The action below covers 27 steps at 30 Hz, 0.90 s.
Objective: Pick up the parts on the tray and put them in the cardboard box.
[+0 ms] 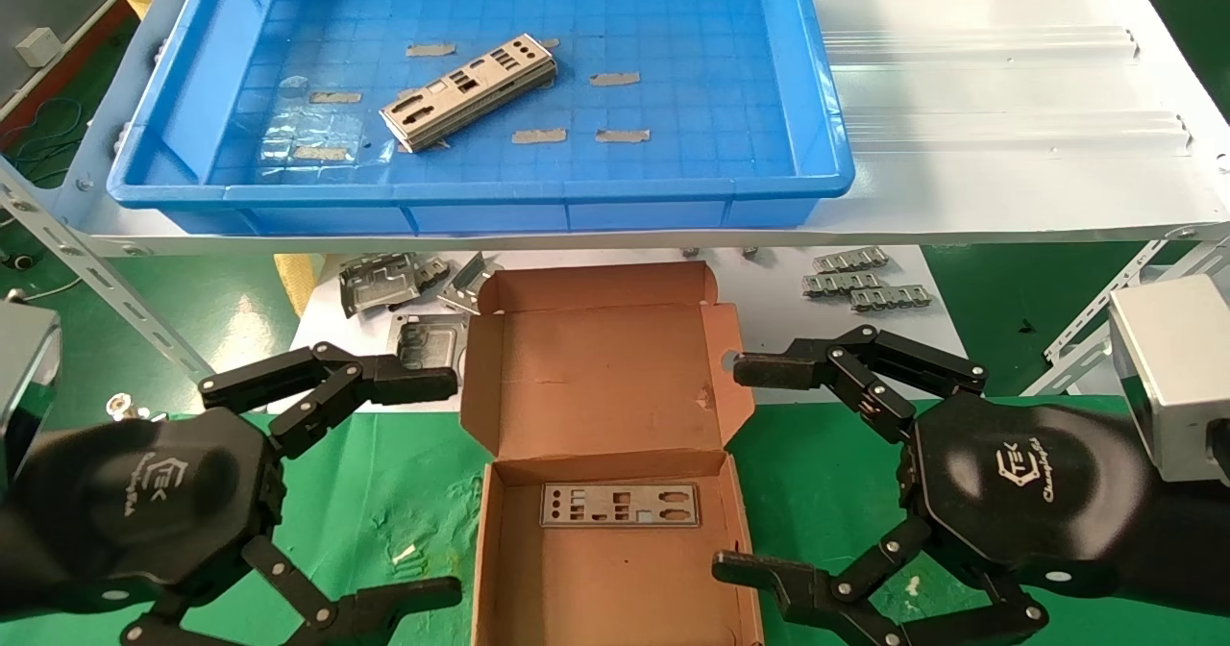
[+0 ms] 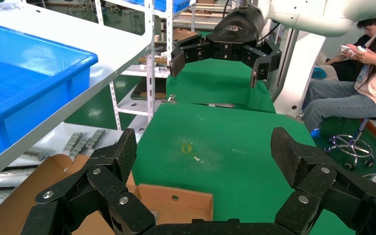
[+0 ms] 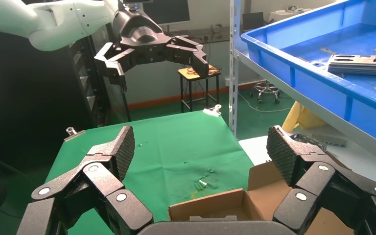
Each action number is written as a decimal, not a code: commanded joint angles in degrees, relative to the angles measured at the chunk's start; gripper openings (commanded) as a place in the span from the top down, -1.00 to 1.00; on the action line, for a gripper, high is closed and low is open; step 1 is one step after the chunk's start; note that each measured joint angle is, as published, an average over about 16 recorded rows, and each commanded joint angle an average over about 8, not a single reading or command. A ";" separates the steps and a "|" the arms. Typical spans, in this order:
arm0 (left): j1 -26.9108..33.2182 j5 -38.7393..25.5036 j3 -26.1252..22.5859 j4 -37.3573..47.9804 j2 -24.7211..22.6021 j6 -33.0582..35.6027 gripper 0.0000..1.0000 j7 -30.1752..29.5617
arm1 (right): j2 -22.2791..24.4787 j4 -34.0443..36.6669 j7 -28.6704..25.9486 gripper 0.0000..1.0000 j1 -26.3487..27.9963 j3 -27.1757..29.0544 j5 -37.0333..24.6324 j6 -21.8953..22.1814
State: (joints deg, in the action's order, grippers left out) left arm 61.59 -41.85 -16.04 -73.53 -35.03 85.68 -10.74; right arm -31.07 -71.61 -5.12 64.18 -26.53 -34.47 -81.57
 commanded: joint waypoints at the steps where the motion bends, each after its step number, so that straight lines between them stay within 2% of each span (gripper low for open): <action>1: 0.00 0.00 0.00 0.00 0.00 0.00 -1.00 0.00 | 0.00 0.00 0.00 -1.00 0.00 0.00 0.00 0.00; 27: 0.00 0.00 0.00 0.00 0.00 0.00 -1.00 0.00 | 0.00 0.00 0.00 -1.00 0.00 0.00 0.00 0.00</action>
State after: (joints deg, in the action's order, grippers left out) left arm 61.59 -41.85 -16.04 -73.53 -35.03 85.68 -10.74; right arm -31.07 -71.61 -5.12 64.18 -26.53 -34.47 -81.57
